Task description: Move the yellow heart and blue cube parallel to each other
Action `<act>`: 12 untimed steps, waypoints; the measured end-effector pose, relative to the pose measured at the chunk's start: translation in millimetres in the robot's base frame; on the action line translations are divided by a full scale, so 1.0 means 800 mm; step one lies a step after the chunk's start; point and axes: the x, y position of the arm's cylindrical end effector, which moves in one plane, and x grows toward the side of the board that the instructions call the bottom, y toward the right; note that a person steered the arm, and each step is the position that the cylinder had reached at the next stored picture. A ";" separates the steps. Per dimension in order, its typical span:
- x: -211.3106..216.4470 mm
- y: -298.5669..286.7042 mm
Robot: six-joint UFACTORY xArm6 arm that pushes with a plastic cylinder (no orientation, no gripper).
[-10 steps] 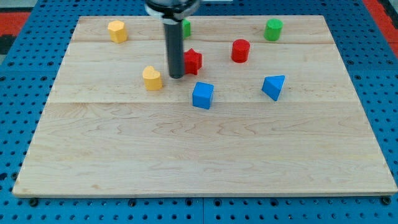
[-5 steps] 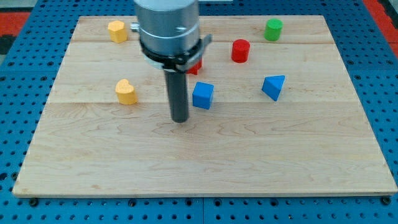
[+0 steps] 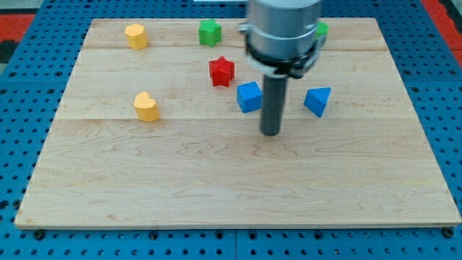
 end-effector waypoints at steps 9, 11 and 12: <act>0.031 0.022; 0.056 -0.235; 0.016 -0.277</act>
